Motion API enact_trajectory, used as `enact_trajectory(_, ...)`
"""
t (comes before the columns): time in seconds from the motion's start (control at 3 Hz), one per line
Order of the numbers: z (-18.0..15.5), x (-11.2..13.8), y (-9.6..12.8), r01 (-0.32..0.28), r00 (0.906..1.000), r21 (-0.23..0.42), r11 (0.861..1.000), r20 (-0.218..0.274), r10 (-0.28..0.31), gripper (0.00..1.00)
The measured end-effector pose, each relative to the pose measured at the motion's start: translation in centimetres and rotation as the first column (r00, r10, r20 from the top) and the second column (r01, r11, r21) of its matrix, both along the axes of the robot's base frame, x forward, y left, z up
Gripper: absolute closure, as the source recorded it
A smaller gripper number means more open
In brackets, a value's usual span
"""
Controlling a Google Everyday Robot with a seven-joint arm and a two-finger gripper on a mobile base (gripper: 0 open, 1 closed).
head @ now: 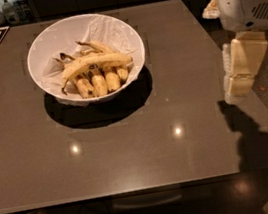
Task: Pick banana from white bowl
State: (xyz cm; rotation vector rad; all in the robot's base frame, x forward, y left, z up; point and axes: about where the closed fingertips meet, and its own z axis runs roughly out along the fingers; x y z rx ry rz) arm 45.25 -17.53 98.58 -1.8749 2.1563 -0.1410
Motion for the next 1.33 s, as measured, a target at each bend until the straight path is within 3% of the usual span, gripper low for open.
enact_trajectory(0.33, 0.7, 0.8, 3.0, -0.095, 0.9954, -0.034, 0.995, 0.015, 0.095, 0.0)
enact_trajectory(0.67, 0.8, 1.0, 3.2, -0.096, 0.9949, -0.03, 0.995, 0.029, 0.096, 0.0)
enact_trajectory(1.33, 0.9, 7.6, 9.4, -0.169, 0.985, -0.037, 0.985, 0.029, 0.17, 0.0)
